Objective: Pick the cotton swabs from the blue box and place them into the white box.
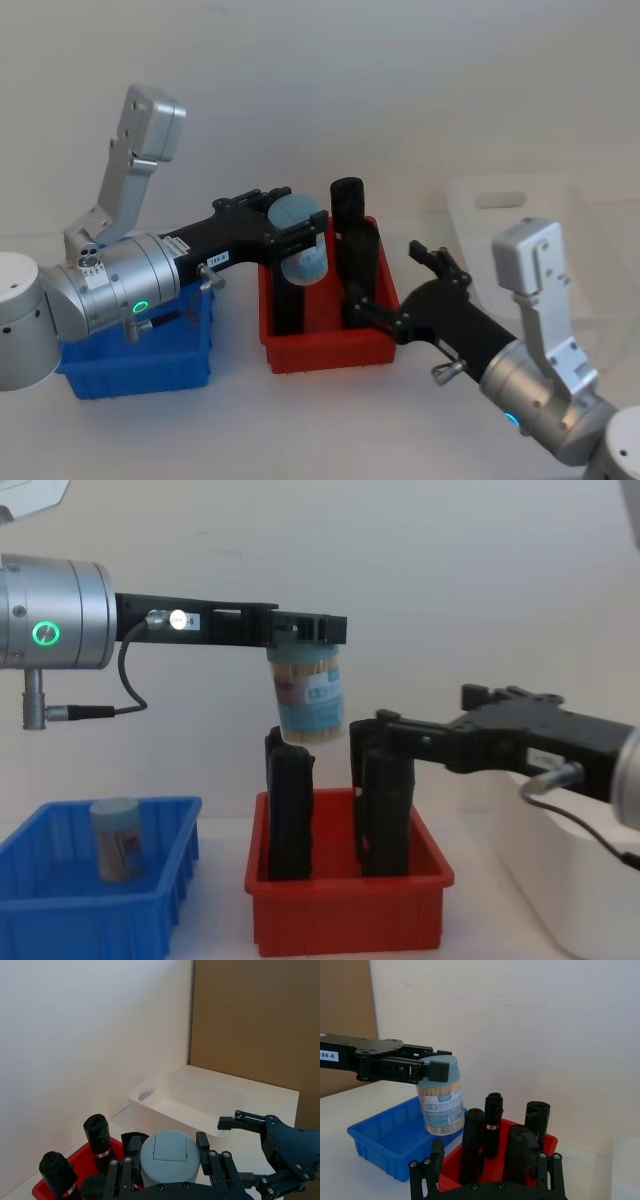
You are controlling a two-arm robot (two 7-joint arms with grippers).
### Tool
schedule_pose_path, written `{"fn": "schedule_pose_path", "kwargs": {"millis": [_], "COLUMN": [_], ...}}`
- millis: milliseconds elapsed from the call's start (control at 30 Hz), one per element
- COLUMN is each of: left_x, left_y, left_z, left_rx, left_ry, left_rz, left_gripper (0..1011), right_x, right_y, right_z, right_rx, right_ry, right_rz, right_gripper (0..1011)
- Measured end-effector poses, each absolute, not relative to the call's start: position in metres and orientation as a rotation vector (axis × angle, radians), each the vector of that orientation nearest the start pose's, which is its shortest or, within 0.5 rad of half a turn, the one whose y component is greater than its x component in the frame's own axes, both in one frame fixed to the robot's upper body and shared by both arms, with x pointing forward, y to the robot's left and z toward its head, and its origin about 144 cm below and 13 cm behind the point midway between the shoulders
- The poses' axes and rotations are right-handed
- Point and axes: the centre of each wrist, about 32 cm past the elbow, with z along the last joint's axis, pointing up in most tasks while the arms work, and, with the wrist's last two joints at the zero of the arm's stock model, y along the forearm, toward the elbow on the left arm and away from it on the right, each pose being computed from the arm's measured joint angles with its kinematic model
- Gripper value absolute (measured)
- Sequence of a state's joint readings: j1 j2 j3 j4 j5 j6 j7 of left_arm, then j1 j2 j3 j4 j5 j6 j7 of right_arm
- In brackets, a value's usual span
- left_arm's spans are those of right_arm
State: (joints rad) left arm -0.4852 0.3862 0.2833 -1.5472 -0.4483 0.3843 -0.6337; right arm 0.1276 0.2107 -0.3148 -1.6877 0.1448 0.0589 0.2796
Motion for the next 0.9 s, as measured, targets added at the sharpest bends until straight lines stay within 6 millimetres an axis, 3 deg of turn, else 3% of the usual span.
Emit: {"fn": "schedule_pose_path", "kwargs": {"millis": [900], "left_x": [0.559], "left_y": [0.258], "left_z": [1.303], "left_rx": [0.064], "left_ry": [0.008], "left_rz": [0.686], "left_gripper": [670], "right_x": [0.497], "right_y": [-0.129], "right_z": [1.214], "right_rx": [-0.017], "right_ry": [-0.167], "right_rz": [-0.908], "right_gripper": [1002]}}
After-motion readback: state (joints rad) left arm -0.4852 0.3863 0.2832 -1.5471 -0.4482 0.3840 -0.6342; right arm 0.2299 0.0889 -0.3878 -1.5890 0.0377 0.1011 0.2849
